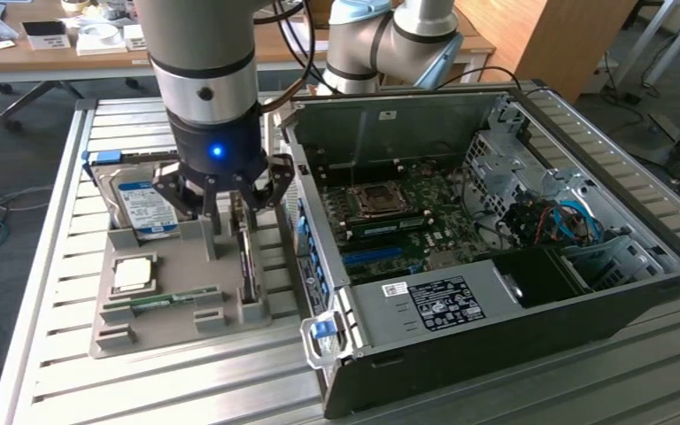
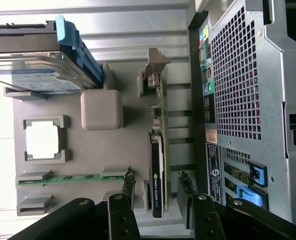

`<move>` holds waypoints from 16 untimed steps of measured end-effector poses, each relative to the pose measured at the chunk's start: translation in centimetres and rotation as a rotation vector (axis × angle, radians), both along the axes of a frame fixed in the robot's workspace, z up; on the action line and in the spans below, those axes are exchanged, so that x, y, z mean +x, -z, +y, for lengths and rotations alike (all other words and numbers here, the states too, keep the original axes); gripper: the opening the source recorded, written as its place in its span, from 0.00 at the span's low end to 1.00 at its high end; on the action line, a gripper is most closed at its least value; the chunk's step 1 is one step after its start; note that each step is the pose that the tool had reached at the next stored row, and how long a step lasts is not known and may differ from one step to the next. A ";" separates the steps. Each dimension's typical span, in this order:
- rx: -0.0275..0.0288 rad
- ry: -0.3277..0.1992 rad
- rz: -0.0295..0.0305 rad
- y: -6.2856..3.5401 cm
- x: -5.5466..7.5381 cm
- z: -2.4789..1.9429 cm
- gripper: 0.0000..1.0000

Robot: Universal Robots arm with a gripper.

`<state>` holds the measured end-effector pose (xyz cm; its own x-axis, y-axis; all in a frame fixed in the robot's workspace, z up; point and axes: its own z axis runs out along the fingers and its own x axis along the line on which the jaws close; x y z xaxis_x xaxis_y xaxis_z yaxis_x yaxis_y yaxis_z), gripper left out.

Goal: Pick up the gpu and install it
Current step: 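Pick up the gpu and move the gpu toward the slot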

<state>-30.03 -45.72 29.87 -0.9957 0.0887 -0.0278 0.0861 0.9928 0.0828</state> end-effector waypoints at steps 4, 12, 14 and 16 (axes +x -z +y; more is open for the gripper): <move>0.0000 0.000 -0.0001 0.18 0.0 0.00 0.47; -0.0001 0.000 0.0000 0.78 0.0 0.00 0.47; -0.0001 0.000 0.0001 0.89 0.0 0.00 0.47; -0.0003 0.000 0.0003 0.89 0.0 0.00 0.47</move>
